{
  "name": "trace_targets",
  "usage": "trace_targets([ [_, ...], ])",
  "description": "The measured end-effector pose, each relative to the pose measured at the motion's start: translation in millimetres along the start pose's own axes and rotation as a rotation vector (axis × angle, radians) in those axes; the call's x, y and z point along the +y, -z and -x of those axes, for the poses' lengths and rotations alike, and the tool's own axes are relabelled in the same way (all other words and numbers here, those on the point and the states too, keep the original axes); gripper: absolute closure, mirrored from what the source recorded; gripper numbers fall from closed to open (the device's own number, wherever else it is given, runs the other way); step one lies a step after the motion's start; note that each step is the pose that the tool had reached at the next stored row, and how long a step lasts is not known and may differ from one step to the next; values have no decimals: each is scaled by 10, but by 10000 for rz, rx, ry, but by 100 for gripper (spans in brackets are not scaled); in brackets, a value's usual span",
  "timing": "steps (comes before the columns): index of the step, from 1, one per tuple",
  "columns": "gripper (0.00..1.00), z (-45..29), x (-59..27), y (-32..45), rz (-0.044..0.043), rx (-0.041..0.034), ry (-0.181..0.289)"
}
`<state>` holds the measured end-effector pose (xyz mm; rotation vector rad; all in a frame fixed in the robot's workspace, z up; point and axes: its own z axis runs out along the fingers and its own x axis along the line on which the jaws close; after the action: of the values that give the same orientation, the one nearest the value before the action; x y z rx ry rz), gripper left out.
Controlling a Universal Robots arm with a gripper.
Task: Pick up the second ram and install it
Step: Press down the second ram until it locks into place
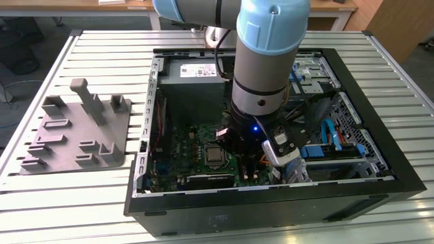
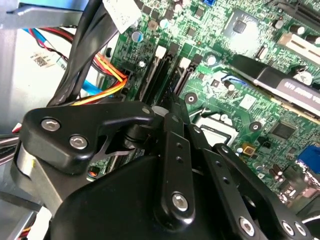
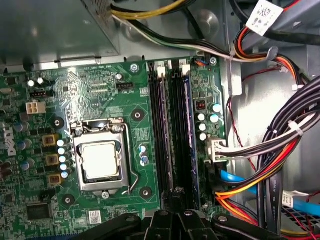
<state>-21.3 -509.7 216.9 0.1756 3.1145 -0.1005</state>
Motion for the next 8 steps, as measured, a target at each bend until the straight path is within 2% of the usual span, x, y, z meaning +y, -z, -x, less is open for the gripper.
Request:
trace_targets([
  [5,90,1,-1,17,20,-5,-1],
  [8,90,3,-8,120,6,-2,0],
])
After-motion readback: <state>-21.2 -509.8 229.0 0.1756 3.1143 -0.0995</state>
